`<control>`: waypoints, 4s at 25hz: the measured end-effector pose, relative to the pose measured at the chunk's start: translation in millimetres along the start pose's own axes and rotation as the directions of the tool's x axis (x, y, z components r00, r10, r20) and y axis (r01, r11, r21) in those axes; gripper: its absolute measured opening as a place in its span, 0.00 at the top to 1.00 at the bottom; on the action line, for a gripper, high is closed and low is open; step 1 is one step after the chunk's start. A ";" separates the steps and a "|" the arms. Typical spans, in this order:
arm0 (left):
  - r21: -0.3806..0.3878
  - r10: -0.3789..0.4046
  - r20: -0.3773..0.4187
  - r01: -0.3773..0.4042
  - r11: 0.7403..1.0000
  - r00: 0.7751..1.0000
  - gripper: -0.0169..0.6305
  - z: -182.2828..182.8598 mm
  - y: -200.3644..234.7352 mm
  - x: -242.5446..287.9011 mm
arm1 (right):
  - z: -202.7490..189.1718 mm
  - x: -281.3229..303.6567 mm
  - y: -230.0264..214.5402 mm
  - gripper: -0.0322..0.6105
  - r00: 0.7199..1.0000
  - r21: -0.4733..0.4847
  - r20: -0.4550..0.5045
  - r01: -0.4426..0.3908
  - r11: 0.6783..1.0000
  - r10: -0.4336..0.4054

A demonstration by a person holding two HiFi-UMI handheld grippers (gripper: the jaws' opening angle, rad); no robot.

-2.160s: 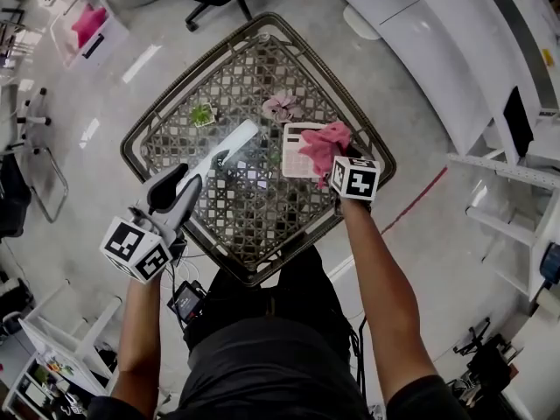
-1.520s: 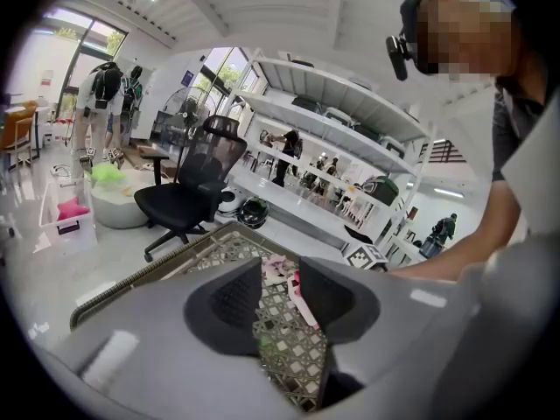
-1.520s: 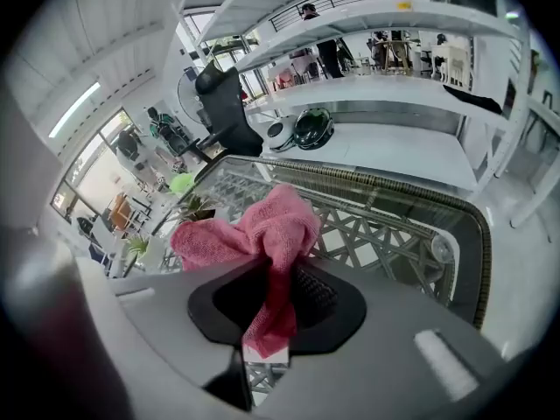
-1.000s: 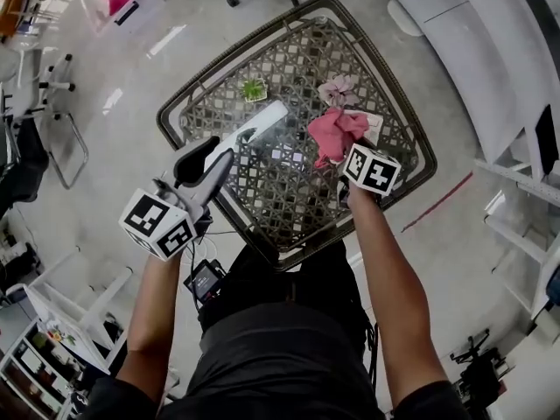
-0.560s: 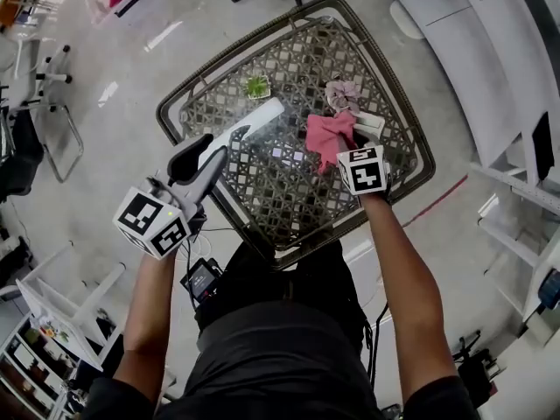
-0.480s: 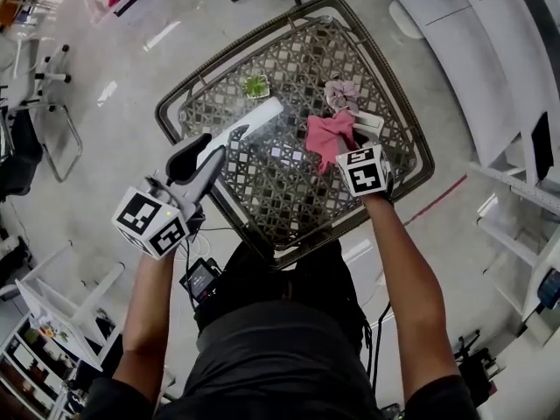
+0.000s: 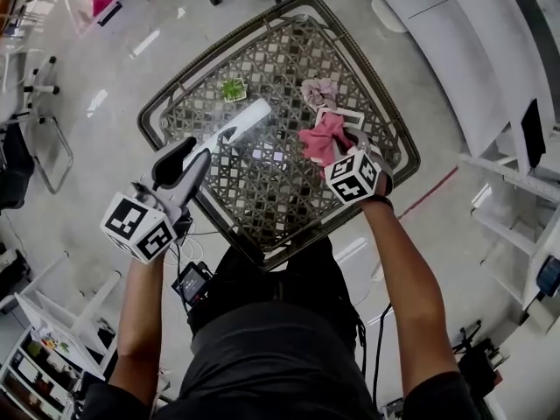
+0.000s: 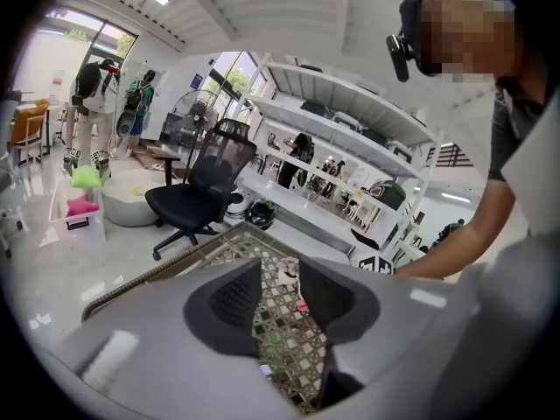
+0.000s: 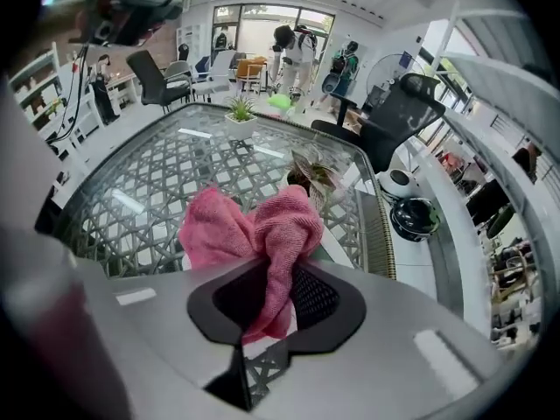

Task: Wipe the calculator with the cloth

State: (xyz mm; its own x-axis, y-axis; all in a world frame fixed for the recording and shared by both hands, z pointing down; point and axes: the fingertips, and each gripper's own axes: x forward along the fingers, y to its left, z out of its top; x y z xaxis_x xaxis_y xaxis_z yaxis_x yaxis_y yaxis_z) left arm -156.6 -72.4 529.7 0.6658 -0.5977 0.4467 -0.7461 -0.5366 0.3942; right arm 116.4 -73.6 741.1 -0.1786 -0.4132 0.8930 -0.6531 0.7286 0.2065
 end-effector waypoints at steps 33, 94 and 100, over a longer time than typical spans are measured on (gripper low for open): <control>0.033 -0.049 -0.036 0.051 0.998 0.998 0.75 -4.8 -44.7 28.9 | -74.0 -22.8 -19.3 0.85 0.994 0.923 0.044 -0.003 0.385 -0.098; 0.044 0.005 0.022 -0.006 0.999 1.000 0.75 19.0 -9.9 -42.8 | -138.5 -35.4 -13.5 0.84 0.975 0.596 -0.218 0.099 0.797 0.042; 0.060 -0.001 0.028 0.000 0.998 1.000 0.75 25.8 -9.6 -53.2 | -135.2 -48.6 -17.9 0.79 0.985 0.693 -0.167 0.085 0.716 0.044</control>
State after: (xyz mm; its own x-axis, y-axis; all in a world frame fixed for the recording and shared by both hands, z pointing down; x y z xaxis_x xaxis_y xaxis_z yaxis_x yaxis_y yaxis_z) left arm -184.7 -50.8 481.4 0.6667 -0.6136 0.4231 -0.7447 -0.5711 0.3453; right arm 236.2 7.2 748.1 -0.0821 -0.2837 0.9554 -0.9927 0.1085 -0.0531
